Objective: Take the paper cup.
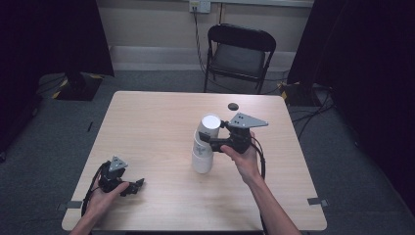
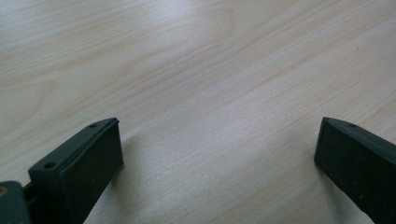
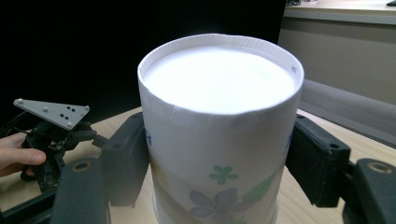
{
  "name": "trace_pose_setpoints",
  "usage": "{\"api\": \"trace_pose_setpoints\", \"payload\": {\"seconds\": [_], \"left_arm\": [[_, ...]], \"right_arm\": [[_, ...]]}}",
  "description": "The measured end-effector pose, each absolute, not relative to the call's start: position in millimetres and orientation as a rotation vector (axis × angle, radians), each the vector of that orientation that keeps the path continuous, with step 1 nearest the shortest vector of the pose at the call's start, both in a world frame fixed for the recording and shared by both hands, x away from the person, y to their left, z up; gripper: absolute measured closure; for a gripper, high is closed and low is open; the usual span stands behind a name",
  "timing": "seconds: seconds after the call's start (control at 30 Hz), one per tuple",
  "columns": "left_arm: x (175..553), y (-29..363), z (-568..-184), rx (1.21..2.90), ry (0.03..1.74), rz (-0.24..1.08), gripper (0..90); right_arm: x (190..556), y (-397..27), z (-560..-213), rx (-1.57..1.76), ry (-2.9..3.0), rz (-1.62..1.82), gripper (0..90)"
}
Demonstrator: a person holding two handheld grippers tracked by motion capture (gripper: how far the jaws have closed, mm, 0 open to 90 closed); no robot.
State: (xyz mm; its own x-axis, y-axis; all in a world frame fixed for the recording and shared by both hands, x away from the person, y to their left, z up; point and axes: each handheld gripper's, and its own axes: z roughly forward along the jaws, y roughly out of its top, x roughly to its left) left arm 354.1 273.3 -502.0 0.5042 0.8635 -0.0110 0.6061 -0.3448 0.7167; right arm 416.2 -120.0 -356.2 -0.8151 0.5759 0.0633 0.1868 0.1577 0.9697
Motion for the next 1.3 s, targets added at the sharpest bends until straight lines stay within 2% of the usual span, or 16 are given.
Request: {"api": "trace_pose_setpoints", "payload": {"seconds": [0.17,0.27,0.47,0.87,1.07,1.3], "left_arm": [[351.9,275.1,-499.7,2.066,1.214,0.498,6.8],[350.6,276.9,-497.7,2.057,1.207,0.486,17.0],[349.4,275.6,-495.7,2.048,1.197,0.471,16.2],[335.7,280.1,-472.6,1.919,1.139,0.539,20.0],[326.8,261.9,-464.4,1.962,1.036,0.564,20.3],[316.9,236.4,-448.3,1.919,0.9,0.58,21.8]], "right_arm": [[411.0,-121.2,-352.5,0.73,2.109,1.698,28.4],[408.6,-122.9,-349.2,0.732,2.095,1.708,28.5],[402.9,-127.1,-342.5,0.733,2.074,1.723,28.7],[385.4,-152.1,-334.3,0.788,2.07,1.668,29.2],[378.3,-165.8,-337.6,0.848,2.07,1.669,29.3],[369.0,-170.2,-350.3,0.902,2.121,1.642,29.7]]}}
